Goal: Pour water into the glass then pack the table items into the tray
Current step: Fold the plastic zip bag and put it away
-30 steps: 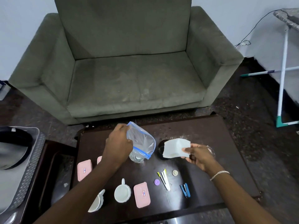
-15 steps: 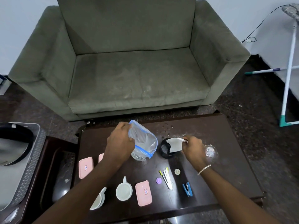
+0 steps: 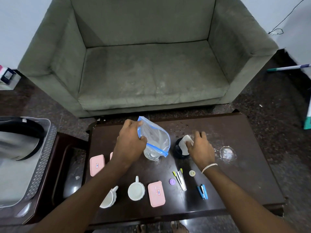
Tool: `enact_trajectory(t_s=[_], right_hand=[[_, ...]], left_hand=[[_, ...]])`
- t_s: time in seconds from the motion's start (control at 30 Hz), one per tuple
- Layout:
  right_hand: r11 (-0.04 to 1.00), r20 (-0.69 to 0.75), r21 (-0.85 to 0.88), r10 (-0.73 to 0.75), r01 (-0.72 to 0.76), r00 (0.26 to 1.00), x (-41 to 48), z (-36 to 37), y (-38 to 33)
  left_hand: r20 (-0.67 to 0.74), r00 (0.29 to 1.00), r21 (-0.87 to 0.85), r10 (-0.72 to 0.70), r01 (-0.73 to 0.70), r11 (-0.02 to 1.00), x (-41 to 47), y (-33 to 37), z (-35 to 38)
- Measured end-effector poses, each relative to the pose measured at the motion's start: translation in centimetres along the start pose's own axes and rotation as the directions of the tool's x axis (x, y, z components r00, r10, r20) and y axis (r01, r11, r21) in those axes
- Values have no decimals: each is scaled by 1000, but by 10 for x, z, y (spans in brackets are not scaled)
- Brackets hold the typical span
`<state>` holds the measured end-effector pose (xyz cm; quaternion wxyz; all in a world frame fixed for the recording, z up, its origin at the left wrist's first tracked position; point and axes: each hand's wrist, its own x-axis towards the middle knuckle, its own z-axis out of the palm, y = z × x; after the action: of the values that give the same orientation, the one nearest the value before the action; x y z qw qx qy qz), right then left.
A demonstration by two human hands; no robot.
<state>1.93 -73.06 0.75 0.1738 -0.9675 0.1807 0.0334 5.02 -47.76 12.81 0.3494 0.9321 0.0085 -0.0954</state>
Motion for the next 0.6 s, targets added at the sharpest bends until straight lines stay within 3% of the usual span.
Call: enact_trajectory(t_s=[0.07,0.17,0.23,0.27,0.37,0.4,0.47,0.6], right_hand=[[961,-122,260,-69,99,990,-11,-18,-12],[722,-224,596,-270,351,936,-31,-56,-46],[648,-202,578,-476,497,856,-44,-74,-68],[674,-154,502,-548,543,822,-49,-79,-78],[823,65,106,-566,558,822,-48,-87,-98],[843,102,48,-538,536,837,-44,-91,-103],[834,59,124,-547,538,835,-38,-102,-110],[708,-81,500,-536,499,840,-23,-138,-118]], left_hand=[[-24,999,-31,-26,25,999,-2,1,-2],[-69,995,-77,-67,61,995,-3,6,-6],[-96,991,-102,-89,79,992,-3,10,-10],[-108,990,-112,-92,80,990,-3,11,-12],[-133,988,-149,-81,60,987,-5,14,-20],[-137,987,-169,-79,55,984,-6,14,-23],[-154,983,-269,-99,55,962,-9,12,-33],[-273,955,-468,-113,-29,883,-15,0,-55]])
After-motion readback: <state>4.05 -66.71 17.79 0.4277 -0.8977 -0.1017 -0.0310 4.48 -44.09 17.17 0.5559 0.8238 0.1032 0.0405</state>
